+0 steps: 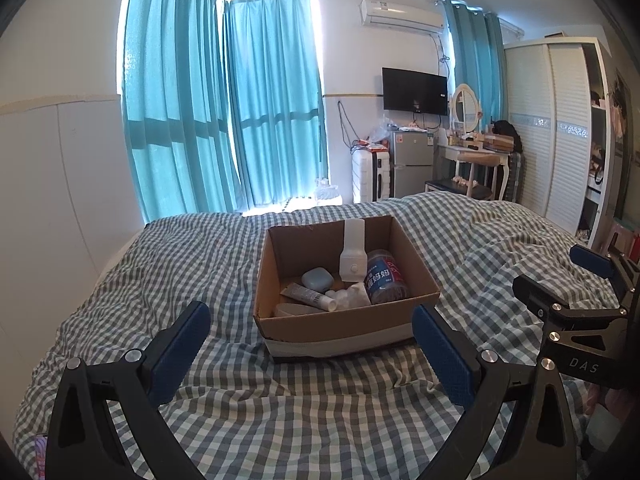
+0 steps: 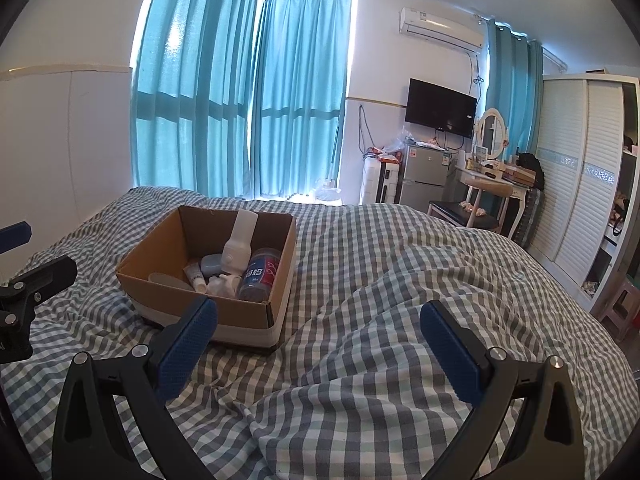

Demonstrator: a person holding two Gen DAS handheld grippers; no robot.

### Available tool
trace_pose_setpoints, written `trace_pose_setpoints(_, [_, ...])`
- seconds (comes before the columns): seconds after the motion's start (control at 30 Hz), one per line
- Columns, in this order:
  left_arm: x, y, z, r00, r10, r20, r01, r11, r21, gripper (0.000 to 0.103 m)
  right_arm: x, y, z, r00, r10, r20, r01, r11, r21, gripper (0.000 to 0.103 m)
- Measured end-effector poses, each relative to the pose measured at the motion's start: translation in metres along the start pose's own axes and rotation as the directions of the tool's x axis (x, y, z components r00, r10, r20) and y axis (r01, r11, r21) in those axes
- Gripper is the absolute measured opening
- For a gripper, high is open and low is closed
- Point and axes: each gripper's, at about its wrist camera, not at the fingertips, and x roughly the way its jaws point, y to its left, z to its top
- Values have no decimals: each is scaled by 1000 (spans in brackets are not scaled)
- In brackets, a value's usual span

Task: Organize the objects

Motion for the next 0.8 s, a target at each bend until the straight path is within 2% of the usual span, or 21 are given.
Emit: trace_pose_setpoints(0.8, [3, 1, -3, 1000, 5, -9, -5, 1000, -9, 103, 1, 3, -2, 1000, -7, -5, 7, 1000, -10, 102])
